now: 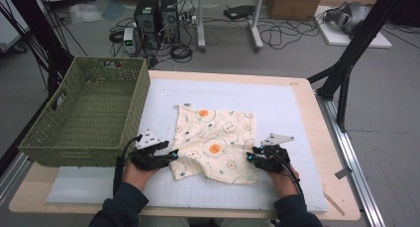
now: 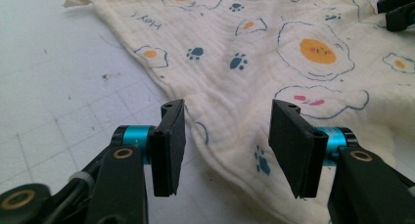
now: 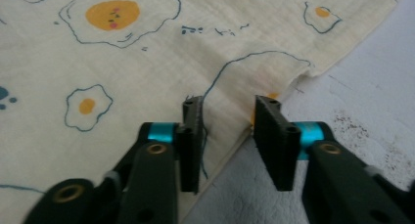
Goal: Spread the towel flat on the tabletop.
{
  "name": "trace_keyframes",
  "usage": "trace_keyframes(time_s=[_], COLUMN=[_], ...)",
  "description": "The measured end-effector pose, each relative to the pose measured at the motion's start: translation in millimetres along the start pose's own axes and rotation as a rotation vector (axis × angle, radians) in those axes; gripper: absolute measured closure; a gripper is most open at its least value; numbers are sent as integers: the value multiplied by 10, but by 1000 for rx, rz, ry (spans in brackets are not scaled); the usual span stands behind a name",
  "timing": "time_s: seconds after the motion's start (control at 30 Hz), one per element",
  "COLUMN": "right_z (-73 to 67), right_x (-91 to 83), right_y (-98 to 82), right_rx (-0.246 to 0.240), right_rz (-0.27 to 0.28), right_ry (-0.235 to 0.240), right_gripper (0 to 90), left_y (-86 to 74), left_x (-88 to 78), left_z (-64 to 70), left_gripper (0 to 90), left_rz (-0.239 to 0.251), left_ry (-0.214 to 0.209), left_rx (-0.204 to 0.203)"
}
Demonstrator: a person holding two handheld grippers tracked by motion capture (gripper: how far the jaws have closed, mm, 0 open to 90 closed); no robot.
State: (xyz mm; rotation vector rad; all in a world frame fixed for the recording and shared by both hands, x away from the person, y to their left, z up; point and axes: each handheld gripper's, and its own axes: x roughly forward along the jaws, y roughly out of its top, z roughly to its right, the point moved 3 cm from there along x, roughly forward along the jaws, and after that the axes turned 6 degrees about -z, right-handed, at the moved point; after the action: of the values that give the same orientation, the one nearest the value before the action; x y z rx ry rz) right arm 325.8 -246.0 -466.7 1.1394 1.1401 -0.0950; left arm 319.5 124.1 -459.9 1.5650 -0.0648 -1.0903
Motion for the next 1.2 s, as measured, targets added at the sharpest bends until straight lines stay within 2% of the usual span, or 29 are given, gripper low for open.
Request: trace_keyframes(time_s=[0.07, 0.1, 0.17, 0.37, 0.4, 0.5, 0.6, 0.67, 0.8, 0.93, 1.03, 1.2], right_z=[-6, -11, 9, 208, 228, 244, 232, 221, 188, 157, 147, 128], right_x=[3, 2, -1, -60, -69, -78, -138, -193, -312, -388, -409, -379], right_y=[5, 10, 23, -23, -36, -54, -42, -38, -48, -76, -93, -87], right_rx=[-10, -23, -41, 18, 34, 50, 57, 56, 50, 41, 33, 28], right_rz=[0, -1, -4, 18, 22, 21, 64, 87, 119, 129, 130, 127], right_ry=[6, 2, -53, -189, -199, -196, -183, -162, -157, -155, -141, -126], right_gripper=[852, 856, 862, 862, 858, 751, 612, 578, 555, 551, 553, 553], left_y=[3, 5, 8, 10, 10, 10, 0, -14, -36, -35, -19, -15], left_x=[-5, -6, -6, -13, -16, -36, -68, -83, -50, 22, 88, 197], left_z=[0, 2, 13, 29, 34, 68, 118, 163, 257, 361, 451, 545], left_gripper=[453, 446, 440, 428, 428, 428, 436, 500, 530, 525, 524, 457], left_rz=[4, 8, 13, 17, 16, 23, 25, 23, -5, -31, -48, -99], left_ry=[-1, -2, -7, -13, -15, -25, -44, -70, -105, -116, -143, -159], left_rx=[1, 3, 2, 8, 11, 15, 27, 53, 79, 117, 150, 185])
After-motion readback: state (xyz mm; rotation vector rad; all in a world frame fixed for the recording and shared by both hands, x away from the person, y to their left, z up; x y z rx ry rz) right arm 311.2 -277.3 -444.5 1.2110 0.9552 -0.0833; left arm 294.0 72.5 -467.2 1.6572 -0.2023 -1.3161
